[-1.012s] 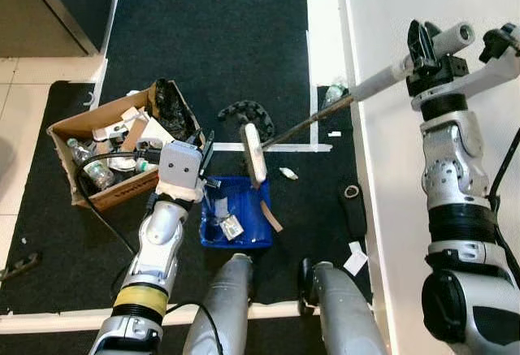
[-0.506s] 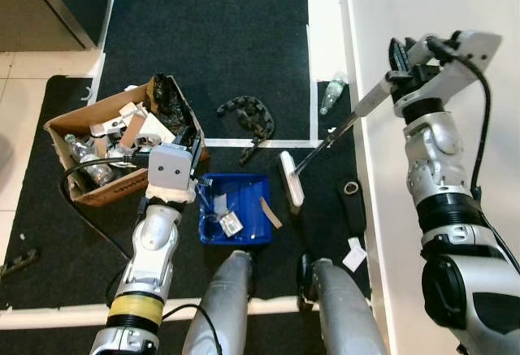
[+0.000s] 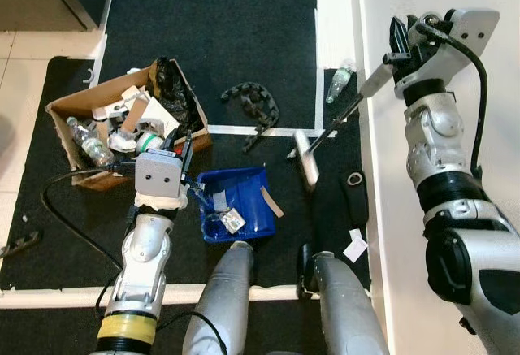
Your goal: Sweep floor
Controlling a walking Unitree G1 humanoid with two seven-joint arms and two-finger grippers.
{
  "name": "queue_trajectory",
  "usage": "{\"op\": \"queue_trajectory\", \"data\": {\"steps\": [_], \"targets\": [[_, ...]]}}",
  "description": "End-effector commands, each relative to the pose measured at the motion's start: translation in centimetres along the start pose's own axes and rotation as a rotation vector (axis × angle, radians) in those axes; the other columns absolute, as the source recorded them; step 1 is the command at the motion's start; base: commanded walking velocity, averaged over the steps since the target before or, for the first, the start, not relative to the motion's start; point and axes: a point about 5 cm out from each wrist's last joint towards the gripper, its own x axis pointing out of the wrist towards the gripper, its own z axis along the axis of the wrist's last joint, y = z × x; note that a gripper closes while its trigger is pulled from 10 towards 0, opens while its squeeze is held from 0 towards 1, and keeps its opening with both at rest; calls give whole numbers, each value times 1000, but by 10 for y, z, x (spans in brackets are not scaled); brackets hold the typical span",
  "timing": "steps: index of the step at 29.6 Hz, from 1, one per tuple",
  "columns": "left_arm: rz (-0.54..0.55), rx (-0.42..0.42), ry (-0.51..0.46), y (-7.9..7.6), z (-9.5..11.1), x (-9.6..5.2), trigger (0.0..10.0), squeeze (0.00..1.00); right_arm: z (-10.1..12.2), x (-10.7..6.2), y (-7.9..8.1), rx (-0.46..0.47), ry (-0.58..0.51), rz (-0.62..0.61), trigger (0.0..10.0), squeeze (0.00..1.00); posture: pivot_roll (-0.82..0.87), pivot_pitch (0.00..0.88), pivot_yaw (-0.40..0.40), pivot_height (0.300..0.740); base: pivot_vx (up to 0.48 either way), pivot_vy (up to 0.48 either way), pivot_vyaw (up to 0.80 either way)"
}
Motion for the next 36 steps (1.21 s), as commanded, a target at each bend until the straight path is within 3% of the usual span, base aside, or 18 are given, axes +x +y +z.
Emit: {"op": "queue_trajectory", "data": {"steps": [1, 6, 13, 21, 26, 36], "targets": [[-40, 30, 155, -1, -23, -18, 10000, 0, 3, -1, -6, -52, -25, -3, 10000, 0, 234, 427, -82, 740, 0, 0, 0], [-39, 34, 158, 0, -22, -19, 10000, 0, 3, 0, -4, -68, -28, 12, 10000, 0, 243, 431, -81, 740, 0, 0, 0], [-31, 50, 161, 5, -15, -26, 10000, 0, 4, 6, 18, -189, -41, 135, 10000, 0, 267, 458, -78, 740, 0, 0, 0], [-28, 54, 165, 6, -12, -30, 10000, 0, -8, 0, 35, -196, -15, 217, 10000, 0, 273, 474, -81, 740, 0, 0, 0], [-25, 54, 171, 6, -10, -33, 10000, 0, -26, -12, 57, -86, 25, 294, 10000, 0, 272, 482, -87, 740, 0, 0, 0], [-28, 46, 172, 1, -11, -28, 10000, 0, -30, -16, 68, 39, 39, 380, 10000, 0, 249, 459, -98, 740, 0, 0, 0]]}}
